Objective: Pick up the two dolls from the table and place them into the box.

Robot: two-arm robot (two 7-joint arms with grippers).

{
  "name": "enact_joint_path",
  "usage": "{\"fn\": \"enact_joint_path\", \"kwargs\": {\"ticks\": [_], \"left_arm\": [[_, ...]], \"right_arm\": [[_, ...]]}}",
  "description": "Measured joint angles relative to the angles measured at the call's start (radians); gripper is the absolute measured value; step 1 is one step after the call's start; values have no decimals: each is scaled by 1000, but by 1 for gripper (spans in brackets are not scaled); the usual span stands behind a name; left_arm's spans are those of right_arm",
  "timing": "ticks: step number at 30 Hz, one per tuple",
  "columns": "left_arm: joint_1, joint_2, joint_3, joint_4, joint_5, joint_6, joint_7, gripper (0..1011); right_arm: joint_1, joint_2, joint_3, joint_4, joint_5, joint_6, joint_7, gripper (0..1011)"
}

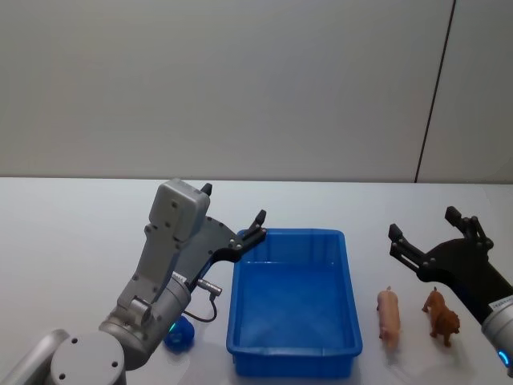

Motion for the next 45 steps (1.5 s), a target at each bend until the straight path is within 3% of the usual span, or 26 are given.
{"fn": "enact_joint_path", "kwargs": {"ticks": [29, 45], "left_arm": [[0, 0, 0, 0, 0, 0, 0, 1001], [0, 0, 0, 0, 0, 0, 0, 1001]], "right_arm": [[1, 0, 1, 5, -3, 2, 0, 1001], [0, 26, 14, 64, -54, 44, 30, 1001]]}}
